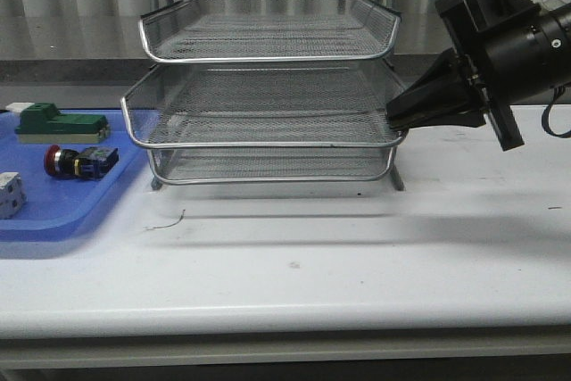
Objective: Place button on rack with both arms
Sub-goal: 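Pull the middle wire tray outward with the right gripper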
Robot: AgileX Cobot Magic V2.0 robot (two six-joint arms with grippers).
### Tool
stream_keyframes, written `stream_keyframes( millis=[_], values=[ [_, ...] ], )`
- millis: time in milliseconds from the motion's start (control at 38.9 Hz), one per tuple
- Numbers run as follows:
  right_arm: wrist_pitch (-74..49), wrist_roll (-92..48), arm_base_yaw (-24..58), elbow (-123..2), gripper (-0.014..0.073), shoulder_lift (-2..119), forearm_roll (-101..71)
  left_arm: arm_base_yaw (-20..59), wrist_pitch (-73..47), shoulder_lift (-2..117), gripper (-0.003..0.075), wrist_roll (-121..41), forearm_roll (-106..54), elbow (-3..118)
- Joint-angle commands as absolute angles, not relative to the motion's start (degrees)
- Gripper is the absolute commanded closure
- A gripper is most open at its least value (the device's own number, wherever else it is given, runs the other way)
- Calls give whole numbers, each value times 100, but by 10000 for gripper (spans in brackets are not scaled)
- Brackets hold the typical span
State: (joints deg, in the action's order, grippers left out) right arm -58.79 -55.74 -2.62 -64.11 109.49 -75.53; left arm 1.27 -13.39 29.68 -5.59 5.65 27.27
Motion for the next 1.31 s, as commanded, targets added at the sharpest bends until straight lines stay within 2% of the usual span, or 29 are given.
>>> stream_keyframes(
  millis=[0,591,1028,1105,1285],
  values=[
    [-6466,-5588,-301,-6482,581,10692,-7057,133,-921,3016,91,-506,555,2913],
    [-7370,-5400,-301,-6482,581,10692,-5843,133,-921,3016,91,-506,555,2913],
    [-7436,-5201,-301,-6482,573,10692,-5311,133,-921,3016,91,-506,555,2913],
    [-7375,-5163,-301,-6482,498,10692,-5316,133,-921,3016,91,-506,555,2913],
    [-7154,-5124,-301,-6519,211,10665,-5441,133,-931,3016,91,-506,555,2913]
  ],
)
